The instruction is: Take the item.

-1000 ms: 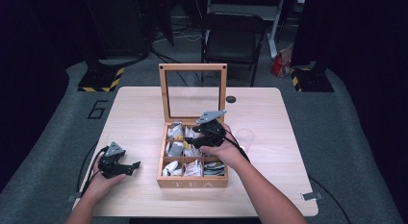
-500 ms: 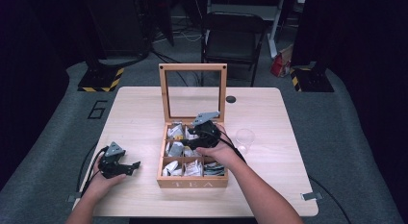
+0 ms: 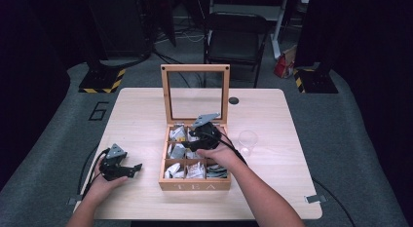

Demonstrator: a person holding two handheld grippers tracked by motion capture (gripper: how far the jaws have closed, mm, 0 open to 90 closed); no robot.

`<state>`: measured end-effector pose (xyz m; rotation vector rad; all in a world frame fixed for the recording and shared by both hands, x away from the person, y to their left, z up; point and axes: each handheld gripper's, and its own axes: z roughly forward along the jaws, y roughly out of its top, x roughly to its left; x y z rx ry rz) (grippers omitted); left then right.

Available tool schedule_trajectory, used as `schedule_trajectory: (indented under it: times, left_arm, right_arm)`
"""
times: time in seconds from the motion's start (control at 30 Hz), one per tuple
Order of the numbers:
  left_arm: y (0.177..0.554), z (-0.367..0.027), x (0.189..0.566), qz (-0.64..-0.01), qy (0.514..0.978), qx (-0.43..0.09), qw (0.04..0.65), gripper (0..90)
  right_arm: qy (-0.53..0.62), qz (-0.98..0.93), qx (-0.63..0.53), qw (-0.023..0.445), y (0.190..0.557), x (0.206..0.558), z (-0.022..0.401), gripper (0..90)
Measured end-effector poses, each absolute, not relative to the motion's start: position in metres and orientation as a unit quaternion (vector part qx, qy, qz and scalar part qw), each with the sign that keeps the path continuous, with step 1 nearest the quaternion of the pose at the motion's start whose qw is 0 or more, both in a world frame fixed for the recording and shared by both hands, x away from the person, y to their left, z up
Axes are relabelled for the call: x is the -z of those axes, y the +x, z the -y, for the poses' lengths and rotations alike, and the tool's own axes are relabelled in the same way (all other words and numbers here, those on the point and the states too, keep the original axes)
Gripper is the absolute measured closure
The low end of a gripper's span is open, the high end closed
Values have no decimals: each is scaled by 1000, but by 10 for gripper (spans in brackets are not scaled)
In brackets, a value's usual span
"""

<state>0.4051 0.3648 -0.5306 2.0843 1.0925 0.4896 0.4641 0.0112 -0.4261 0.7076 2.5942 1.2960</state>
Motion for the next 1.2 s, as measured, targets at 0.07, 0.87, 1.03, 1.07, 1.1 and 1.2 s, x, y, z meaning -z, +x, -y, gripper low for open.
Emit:
schedule_trajectory:
  times: [0.07,0.87,1.03,1.07,1.1,1.2]
  left_arm:
    - [405,-365,530,-421,811,-193,358,131]
    - [405,-365,531,-424,809,-190,361,130]
    - [405,-365,530,-423,810,-190,358,131]
    - [405,-365,531,-423,809,-191,360,130]
    - [405,-365,531,-423,809,-190,360,130]
    - [405,-365,531,-424,809,-190,361,131]
  right_arm:
    - [238,-867,-432,75,465,427,-12,467]
    - [220,-877,-424,57,469,438,-25,613]
    - [216,-881,-419,50,470,440,-28,651]
    - [221,-880,-418,49,470,441,-29,653]
    - [221,-880,-418,49,470,441,-29,653]
    - [217,-881,-418,46,471,442,-29,670]
